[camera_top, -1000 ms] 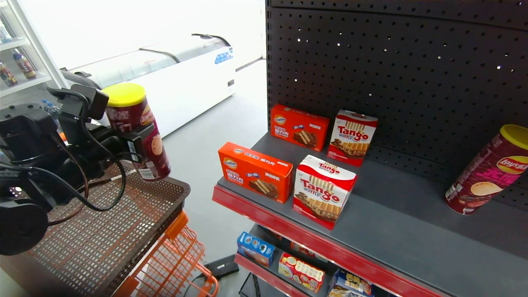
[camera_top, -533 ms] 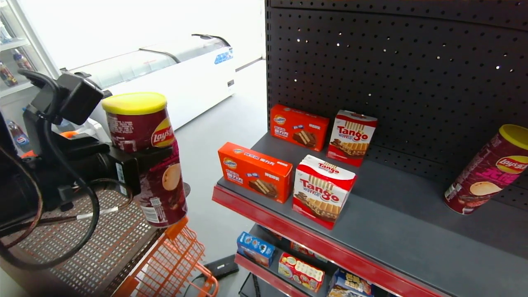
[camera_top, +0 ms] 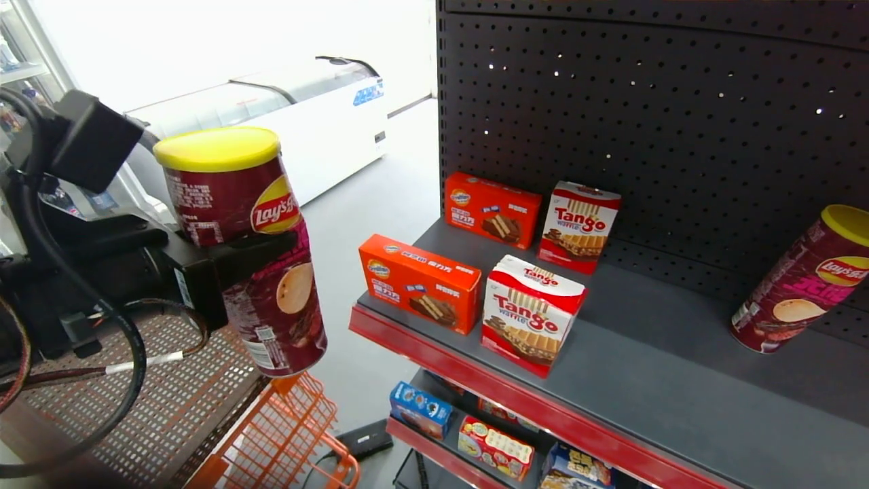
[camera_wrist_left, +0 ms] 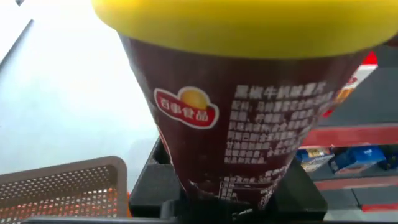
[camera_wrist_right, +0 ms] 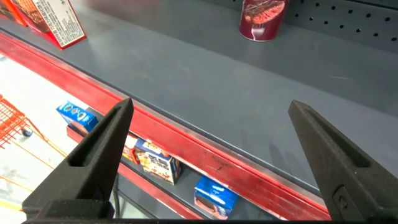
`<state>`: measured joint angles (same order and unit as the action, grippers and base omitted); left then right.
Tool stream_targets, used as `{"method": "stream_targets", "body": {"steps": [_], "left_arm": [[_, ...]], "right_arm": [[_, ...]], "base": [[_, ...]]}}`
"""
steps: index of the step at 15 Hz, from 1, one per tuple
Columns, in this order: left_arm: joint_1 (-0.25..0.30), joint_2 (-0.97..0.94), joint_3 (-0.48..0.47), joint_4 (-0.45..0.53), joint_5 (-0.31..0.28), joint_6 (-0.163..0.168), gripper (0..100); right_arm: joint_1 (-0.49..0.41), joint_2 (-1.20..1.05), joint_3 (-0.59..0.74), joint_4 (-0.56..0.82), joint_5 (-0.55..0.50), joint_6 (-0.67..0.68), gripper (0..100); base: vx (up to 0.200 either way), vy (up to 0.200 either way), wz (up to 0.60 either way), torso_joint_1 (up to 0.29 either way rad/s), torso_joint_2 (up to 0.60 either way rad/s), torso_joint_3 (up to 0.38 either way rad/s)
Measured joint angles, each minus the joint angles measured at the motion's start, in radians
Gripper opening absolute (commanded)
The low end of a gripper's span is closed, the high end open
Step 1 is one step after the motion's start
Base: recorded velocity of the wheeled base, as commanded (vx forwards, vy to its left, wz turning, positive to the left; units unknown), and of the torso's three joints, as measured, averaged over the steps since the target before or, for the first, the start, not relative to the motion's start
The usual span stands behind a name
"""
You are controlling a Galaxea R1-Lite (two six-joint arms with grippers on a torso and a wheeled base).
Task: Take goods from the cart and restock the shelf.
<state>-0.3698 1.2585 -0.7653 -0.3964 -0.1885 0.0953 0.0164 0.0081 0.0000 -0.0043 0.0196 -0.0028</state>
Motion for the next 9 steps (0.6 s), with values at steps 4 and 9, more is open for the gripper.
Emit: {"method": "stream_targets", "body": {"steps": [4, 9], "left_arm": [[-0.033, 0.019, 0.033, -0.069, -0.084, 0.004, 0], [-0.075, 0.038, 0.039, -0.084, -0.119, 0.001, 0]], "right_arm": [[0.0, 0.0, 0.0, 0.0, 0.0, 0.0, 100], [0.0, 0.0, 0.0, 0.0, 0.0, 0.0, 100]], "base": [[0.0, 0.0, 0.0, 0.0, 0.0, 0.0], [0.0, 0.0, 0.0, 0.0, 0.0, 0.0]]}}
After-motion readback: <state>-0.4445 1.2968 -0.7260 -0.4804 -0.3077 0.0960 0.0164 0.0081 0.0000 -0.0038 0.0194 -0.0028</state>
